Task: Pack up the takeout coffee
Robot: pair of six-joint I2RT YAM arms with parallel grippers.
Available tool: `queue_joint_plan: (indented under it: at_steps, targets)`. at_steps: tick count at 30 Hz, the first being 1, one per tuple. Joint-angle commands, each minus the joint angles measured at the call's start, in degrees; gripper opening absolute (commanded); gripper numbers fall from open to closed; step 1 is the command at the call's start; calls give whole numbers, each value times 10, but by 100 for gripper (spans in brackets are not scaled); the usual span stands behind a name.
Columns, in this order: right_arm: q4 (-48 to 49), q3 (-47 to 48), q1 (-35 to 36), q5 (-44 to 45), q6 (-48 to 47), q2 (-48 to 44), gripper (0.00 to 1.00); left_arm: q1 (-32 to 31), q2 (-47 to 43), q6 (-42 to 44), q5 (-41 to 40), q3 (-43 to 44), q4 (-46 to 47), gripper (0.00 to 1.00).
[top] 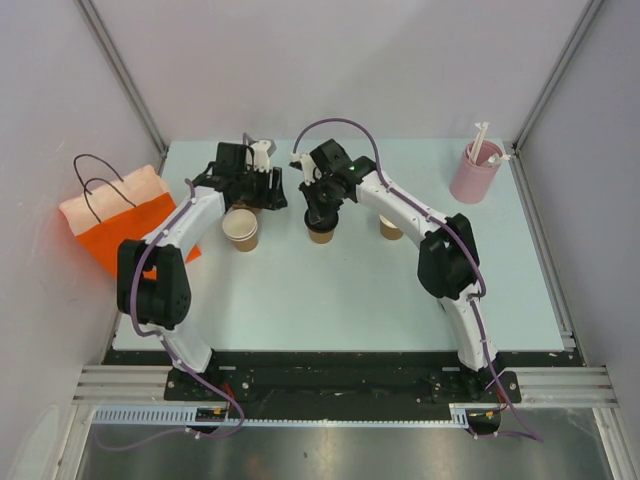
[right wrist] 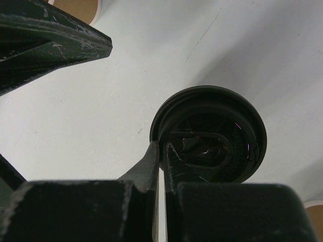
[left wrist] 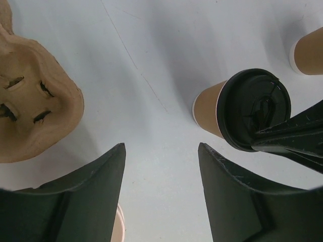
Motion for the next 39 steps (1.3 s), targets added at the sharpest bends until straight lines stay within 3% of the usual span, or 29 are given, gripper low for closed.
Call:
queue_joint_plan:
  at_steps: [1,13,18,31,35,39]
  targets:
    - [-12,16,2,-12,6,15,0,-2,10,-30,31,2,5,65]
    - [8,-21,-7,-32,12,13,0,-35,59,-64,66,21,6,61]
    - [-3,2,-7,-43,22,1,25,-35,61,-66,71,28,6,58]
    - [-22,72,-13,-33,28,-17,46,-35,52,-67,81,38,5,52]
    - [16,16,-37,-1,87,-50,50,-37,57,-75,84,43,5,52]
    - [128,-106,-93,-73,176,-100,73,-37,66,-82,89,54,6,51]
